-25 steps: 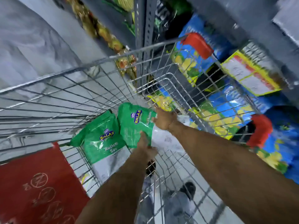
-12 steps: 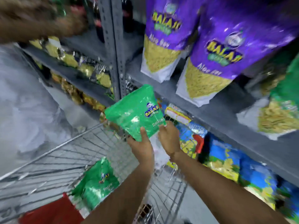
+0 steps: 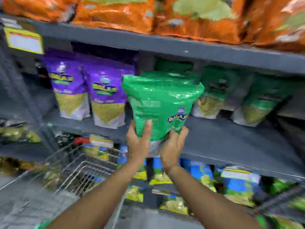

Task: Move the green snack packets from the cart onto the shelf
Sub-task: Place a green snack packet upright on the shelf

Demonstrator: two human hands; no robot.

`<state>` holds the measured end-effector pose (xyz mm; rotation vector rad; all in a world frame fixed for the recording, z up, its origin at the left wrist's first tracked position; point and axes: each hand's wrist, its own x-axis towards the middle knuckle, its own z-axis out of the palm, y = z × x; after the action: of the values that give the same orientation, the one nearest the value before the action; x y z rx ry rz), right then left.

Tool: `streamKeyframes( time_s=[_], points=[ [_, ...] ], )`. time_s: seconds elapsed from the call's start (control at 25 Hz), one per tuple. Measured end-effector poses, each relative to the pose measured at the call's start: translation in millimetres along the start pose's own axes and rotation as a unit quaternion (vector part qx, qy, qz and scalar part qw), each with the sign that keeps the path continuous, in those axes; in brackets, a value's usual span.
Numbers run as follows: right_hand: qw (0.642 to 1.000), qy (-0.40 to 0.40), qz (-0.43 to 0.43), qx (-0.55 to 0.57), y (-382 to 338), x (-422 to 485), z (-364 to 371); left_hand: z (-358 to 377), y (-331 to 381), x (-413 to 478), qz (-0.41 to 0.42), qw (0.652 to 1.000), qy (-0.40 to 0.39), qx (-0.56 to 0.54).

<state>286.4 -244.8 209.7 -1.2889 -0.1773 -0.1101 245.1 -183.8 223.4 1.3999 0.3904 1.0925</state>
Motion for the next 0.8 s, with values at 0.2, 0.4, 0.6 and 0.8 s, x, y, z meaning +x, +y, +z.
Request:
streamKeyframes(
  time_s=[0.2, 0.4, 0.6, 0.8],
  points=[
    [0.993, 0.12, -0.007, -0.014, -29.5, 86.5, -109.0, 137.7, -12.6, -22.2, -0.058, 0.991, -0.121, -0.013],
    [0.986, 0.109, 0.059, -0.109, -33.7, 166.3, -156.8, 226.5, -56.0, 7.8, -0.244, 0.967, -0.062, -0.044],
    [0.917, 0.187, 0.325, -0.133, -8.0, 183.0, -159.1, 230.5, -110.8, 0.3, -0.304, 0.937, -0.142, -0.093],
    [0.943, 0.149, 0.258, 0.152, -13.9, 229.2, -199.4, 223.5, -127.7, -10.7, -0.221, 0.963, -0.128, 0.085]
  ],
)
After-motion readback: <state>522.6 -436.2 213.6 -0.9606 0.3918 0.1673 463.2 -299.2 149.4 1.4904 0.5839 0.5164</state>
